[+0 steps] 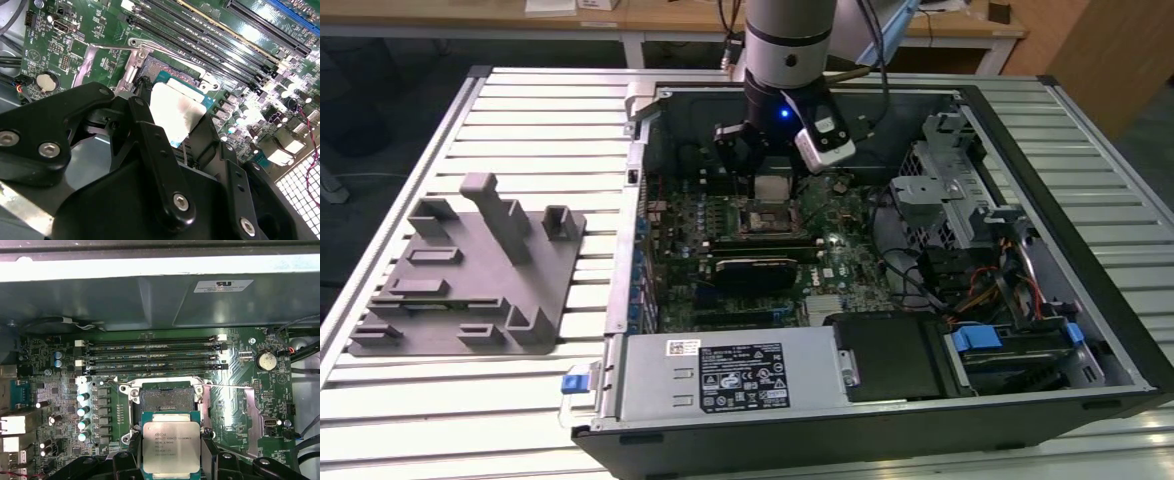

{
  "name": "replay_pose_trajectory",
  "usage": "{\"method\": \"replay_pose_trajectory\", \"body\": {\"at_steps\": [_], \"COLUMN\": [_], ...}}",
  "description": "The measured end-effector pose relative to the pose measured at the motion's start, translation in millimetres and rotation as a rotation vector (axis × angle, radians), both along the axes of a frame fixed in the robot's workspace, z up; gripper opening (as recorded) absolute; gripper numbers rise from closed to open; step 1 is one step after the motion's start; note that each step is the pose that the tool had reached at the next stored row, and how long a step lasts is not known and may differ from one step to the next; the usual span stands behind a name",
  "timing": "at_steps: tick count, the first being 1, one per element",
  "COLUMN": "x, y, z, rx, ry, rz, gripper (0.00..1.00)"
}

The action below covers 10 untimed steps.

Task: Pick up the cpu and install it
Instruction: 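Place the cpu into insertion slot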

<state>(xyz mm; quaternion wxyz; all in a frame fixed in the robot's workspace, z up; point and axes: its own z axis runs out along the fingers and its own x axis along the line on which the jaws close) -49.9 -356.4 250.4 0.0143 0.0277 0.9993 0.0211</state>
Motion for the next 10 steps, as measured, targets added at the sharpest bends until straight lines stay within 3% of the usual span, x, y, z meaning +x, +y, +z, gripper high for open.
{"method": "replay_pose_trajectory", "body": {"at_steps": [10], "x": [0.1], "y": [0.0], "z": [0.0], "rx": [0.0], "ry": [-0.0001], "rz": [-0.006], "gripper": [0.55]}}
